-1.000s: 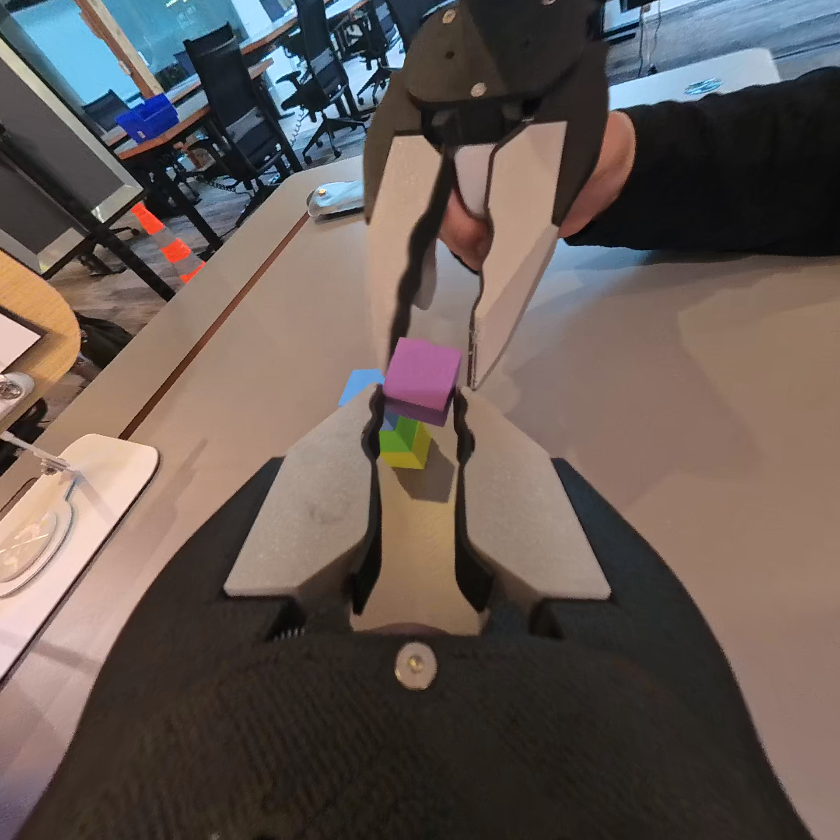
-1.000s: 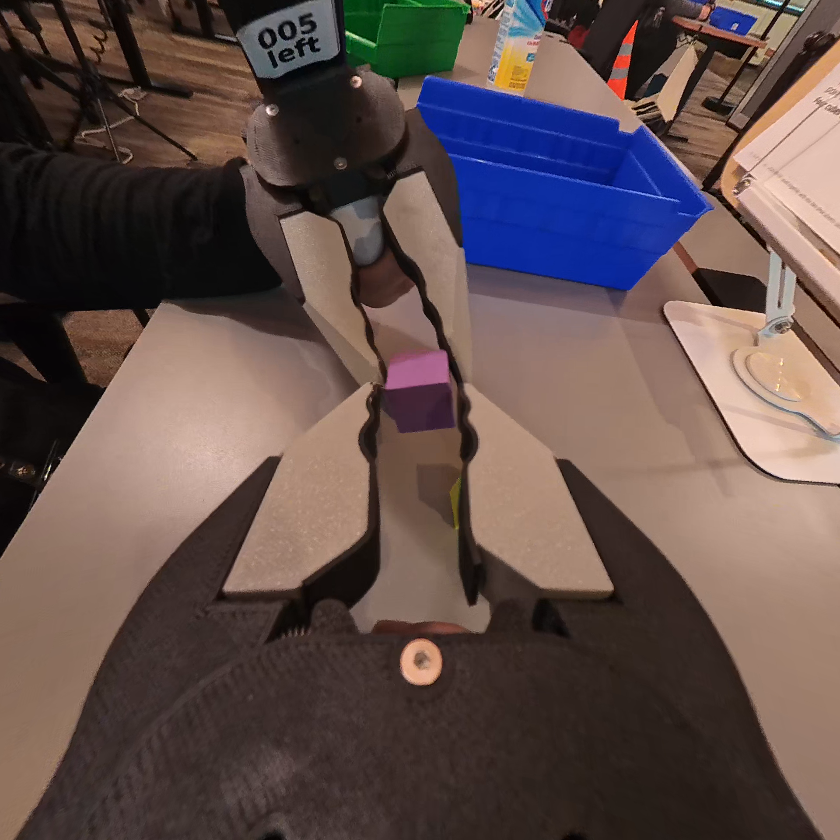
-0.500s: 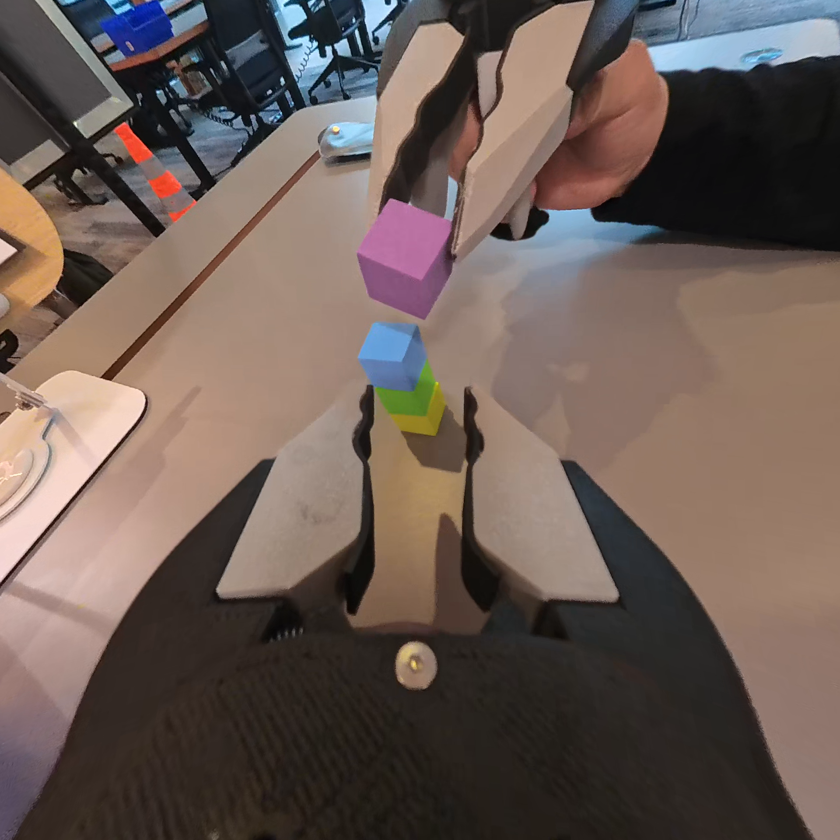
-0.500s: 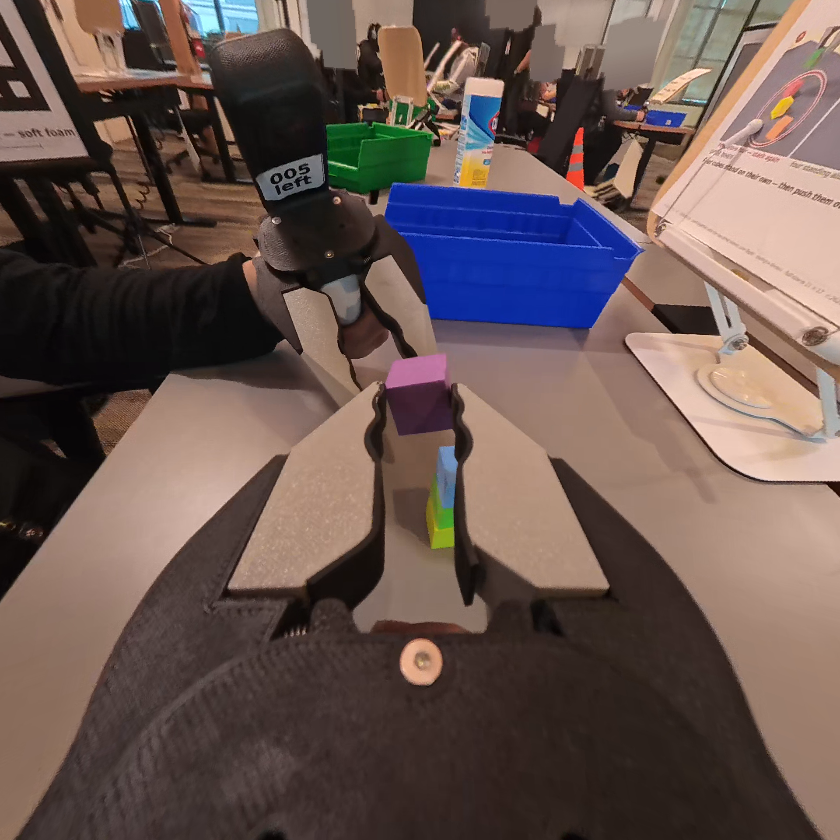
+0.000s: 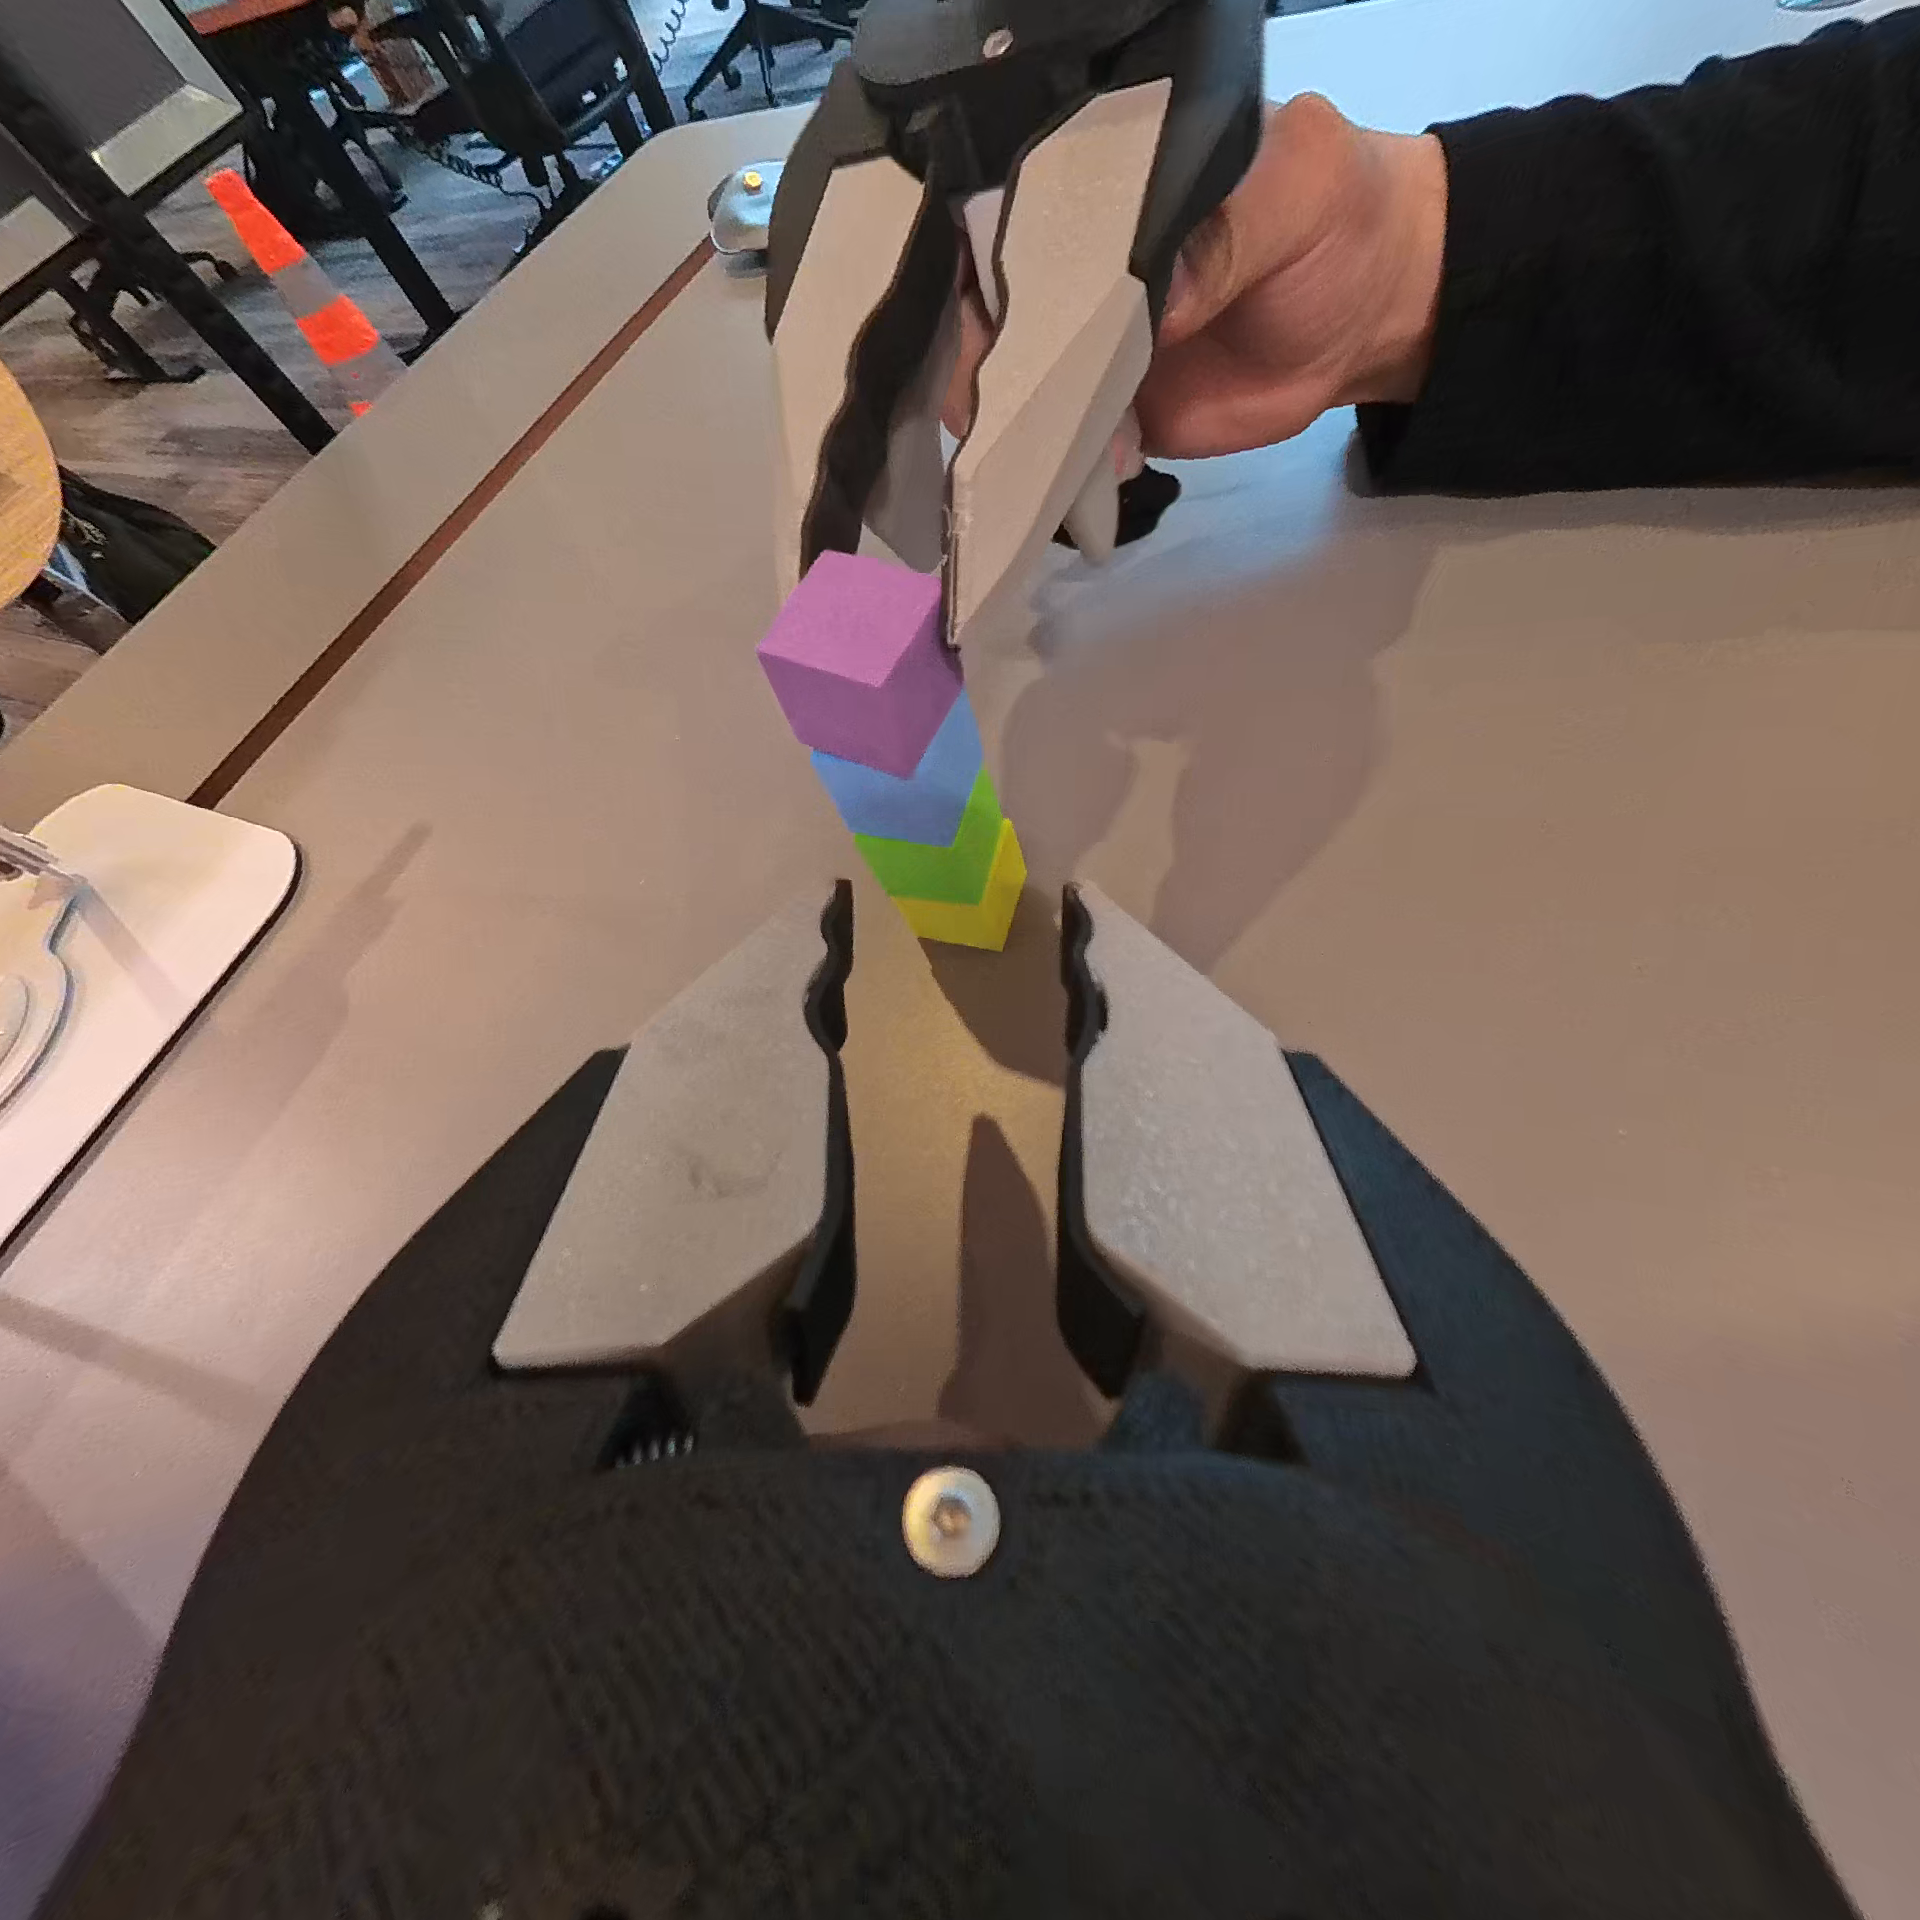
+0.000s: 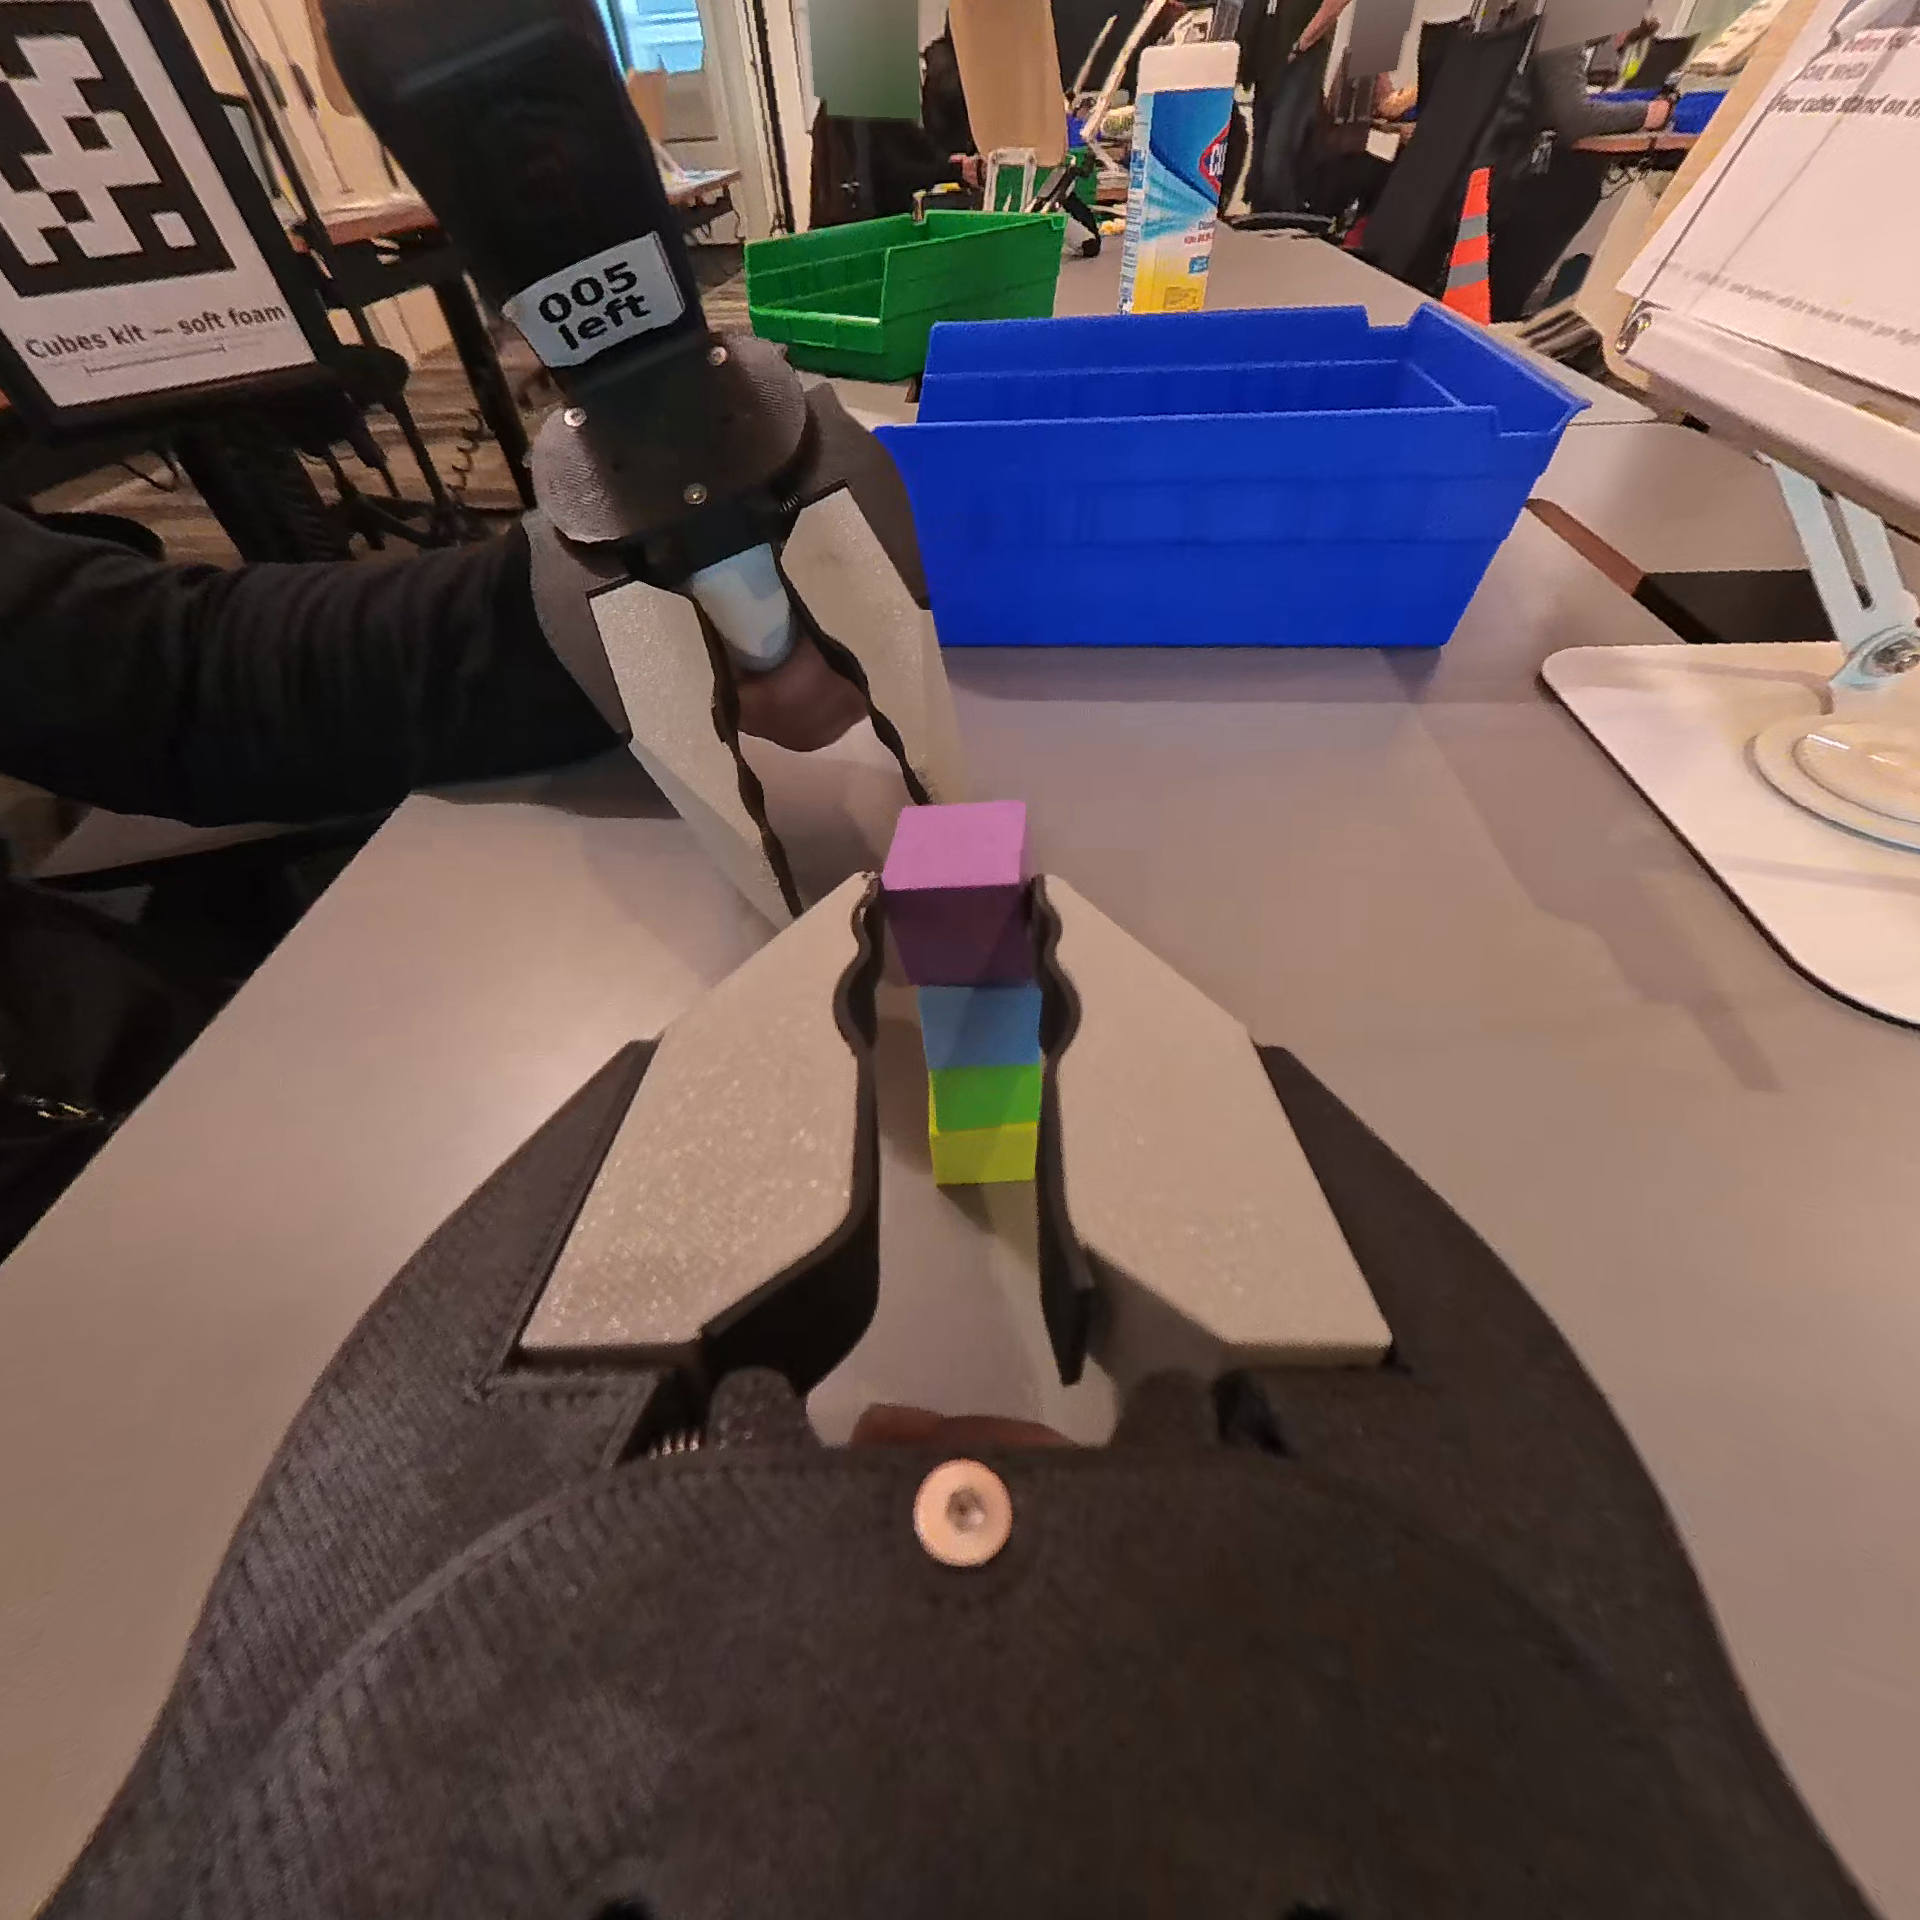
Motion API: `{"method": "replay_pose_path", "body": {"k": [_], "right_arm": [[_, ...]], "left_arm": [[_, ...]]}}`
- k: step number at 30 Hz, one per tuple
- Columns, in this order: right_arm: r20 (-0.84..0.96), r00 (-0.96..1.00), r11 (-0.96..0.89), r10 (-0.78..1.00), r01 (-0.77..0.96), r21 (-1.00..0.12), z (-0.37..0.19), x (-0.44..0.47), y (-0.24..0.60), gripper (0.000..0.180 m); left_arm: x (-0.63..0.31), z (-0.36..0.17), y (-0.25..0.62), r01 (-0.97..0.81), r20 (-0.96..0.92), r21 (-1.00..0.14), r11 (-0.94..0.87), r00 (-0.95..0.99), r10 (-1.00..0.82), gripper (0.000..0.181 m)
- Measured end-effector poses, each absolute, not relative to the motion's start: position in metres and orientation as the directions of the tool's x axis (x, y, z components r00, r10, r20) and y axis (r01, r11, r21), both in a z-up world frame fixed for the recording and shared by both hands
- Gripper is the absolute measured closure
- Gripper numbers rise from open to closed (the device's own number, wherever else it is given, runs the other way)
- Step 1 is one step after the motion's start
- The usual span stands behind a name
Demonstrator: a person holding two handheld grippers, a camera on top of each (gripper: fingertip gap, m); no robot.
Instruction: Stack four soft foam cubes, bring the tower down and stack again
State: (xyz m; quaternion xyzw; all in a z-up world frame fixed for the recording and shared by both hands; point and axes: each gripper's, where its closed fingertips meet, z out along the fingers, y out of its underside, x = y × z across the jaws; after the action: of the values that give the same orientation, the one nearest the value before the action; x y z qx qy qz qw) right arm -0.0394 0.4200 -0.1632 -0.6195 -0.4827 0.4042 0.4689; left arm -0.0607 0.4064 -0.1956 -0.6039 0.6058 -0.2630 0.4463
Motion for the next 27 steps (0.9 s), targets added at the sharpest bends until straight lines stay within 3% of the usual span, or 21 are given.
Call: {"method": "replay_pose_path", "body": {"k": [3, 5, 8, 13, 16, 19, 21, 24, 27], "right_arm": [[-0.087, 0.223, -0.134, 0.971, 0.204, -0.97, -0.163, -0.036, 0.424, 0.151], [-0.081, 0.274, -0.136, 0.958, 0.187, -0.973, -0.157, -0.031, 0.43, 0.136], [-0.038, 0.332, -0.094, 0.942, 0.154, -0.984, -0.14, -0.022, 0.43, 0.136], [0.073, 0.175, 0.025, 0.982, 0.262, -0.965, -0.14, -0.032, 0.379, 0.18], [0.073, 0.101, 0.025, 0.992, 0.416, -0.909, -0.173, -0.044, 0.363, 0.18], [0.129, 0.169, 0.019, 0.977, 0.535, -0.845, -0.203, -0.049, 0.382, 0.18], [0.134, 0.221, -0.014, 0.966, 0.562, -0.827, -0.214, -0.05, 0.395, 0.18], [0.288, 0.452, -0.052, 0.844, 0.603, -0.796, -0.219, -0.032, 0.444, 0.178], [0.268, 0.467, -0.003, 0.843, 0.502, -0.865, -0.203, -0.039, 0.439, 0.177]], "left_arm": [[-0.061, -0.197, 0.407, -0.499, -0.22, -0.857, 0.127, 0.131, -0.967, 0.142], [-0.062, -0.197, 0.409, -0.5, -0.217, -0.858, 0.121, 0.138, -0.966, 0.142], [-0.063, -0.196, 0.412, -0.497, -0.215, -0.86, 0.114, 0.15, -0.965, 0.142], [-0.065, -0.197, 0.418, -0.499, -0.215, -0.861, 0.098, 0.182, -0.96, 0.142], [-0.067, -0.2, 0.424, -0.505, -0.207, -0.859, 0.08, 0.201, -0.957, 0.142], [-0.071, -0.206, 0.431, -0.526, -0.21, -0.848, 0.062, 0.226, -0.951, 0.142], [-0.074, -0.208, 0.437, -0.538, -0.214, -0.842, 0.048, 0.25, -0.944, 0.142], [-0.078, -0.211, 0.445, -0.541, -0.211, -0.841, 0.026, 0.284, -0.935, 0.142], [-0.077, -0.211, 0.449, -0.538, -0.213, -0.843, 0.019, 0.301, -0.93, 0.142]]}}
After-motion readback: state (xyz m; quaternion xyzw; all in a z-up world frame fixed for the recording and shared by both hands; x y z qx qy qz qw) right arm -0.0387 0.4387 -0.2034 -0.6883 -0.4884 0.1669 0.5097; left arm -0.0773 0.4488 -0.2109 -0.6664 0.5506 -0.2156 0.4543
